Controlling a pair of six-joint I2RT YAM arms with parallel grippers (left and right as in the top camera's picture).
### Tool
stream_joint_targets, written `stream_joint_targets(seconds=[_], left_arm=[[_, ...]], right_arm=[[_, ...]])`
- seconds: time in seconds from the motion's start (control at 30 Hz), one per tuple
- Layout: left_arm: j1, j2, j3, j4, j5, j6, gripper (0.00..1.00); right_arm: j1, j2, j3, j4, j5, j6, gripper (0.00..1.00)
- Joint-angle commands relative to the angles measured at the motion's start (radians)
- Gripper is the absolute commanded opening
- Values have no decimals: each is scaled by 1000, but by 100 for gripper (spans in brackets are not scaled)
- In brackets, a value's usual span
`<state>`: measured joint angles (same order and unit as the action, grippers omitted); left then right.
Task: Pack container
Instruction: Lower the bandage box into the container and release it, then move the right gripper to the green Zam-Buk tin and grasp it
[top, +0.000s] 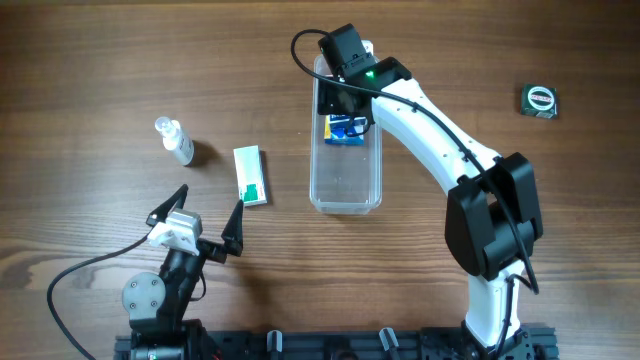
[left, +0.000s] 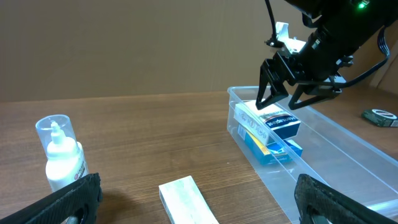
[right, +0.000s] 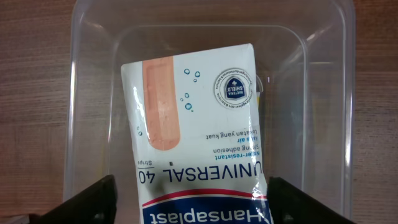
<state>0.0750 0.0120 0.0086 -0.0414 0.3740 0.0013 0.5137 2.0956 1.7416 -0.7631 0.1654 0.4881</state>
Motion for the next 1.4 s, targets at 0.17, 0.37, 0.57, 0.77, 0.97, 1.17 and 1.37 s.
stream_joint_targets(seconds=[0.17,0.37,0.57,0.77,0.97,1.17,1.37], left_arm=[[4,-3,-3,-4,-9,-10,100],[4,-3,-3,-4,-9,-10,100],[4,-3,-3,-4,-9,-10,100],[4,-3,-3,-4,-9,-10,100],[4,-3,-3,-4,-9,-10,100],[4,-3,-3,-4,-9,-10,100],[4,-3,-3,-4,-9,-10,100]], right_arm=[[-18,-165,53,-20,-3,-171,84],[-193,-414,57,-106,154,-433,100],[-541,-417,34,-193,87,-693,98],[-777,-372,27,-154,-134,-720,100],[-857,-223,27,-101,-160,-720,100],[-861,-21,27,-79,-167,-714,100],[-867,59,27,-25,-164,-713,100]])
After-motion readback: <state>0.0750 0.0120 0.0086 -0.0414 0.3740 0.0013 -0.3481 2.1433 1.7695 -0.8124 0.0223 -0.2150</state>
